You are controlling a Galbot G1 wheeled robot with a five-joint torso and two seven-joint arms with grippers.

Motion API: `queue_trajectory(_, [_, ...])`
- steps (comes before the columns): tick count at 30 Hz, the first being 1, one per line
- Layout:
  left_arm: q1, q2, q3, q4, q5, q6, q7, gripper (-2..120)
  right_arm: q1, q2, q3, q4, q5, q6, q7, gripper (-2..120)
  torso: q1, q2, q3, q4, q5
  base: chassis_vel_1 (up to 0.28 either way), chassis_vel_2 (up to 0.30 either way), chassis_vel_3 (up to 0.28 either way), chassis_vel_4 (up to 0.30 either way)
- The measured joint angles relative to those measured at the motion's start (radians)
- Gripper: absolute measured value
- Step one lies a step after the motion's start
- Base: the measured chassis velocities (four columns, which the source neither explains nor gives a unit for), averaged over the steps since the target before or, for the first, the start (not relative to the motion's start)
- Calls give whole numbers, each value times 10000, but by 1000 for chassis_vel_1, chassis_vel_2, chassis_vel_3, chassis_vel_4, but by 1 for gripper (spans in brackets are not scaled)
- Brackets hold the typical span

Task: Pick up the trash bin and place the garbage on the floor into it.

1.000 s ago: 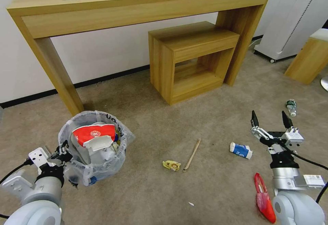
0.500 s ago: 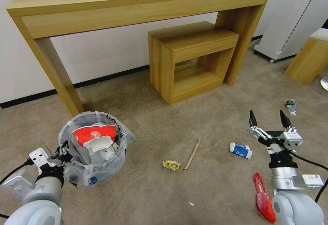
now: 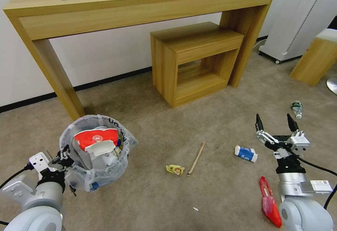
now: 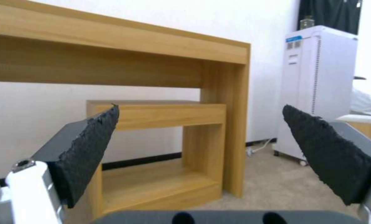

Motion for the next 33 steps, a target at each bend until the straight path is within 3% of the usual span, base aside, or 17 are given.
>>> queue_trajectory(18, [73,-141,72,-71,10,-38,-34,3,23,-112,73,-28,159,59,-15,100,0,0,0,-7,1,-81,-67,-69,-74])
queue_trajectory(24, [86,-154,98,-83,11,-40,-86,3,-128,-301,-112,70,-140,-359,369,100,0,0,0,3,2,0,0,0,0])
queue_trajectory(27, [88,-206,170,-151,38,-12,-94,3,-392,-728,-146,427,-336,-1530,736,100,0,0,0,-1,1,0,0,0,0])
queue_trajectory(29, [86,-207,171,-154,39,-5,-96,3,-441,-851,-147,493,-365,-1819,825,100,0,0,0,-1,2,0,0,0,0])
queue_trajectory(31, [87,-207,91,-167,-28,25,-105,3,-598,-1754,-77,611,-638,-3262,1178,100,0,0,0,-1,0,0,0,0,0])
queue_trajectory(33, [88,-203,54,-169,-65,25,-105,3,-587,-2034,-37,540,-733,-3660,1274,100,0,0,0,1,0,0,0,0,0])
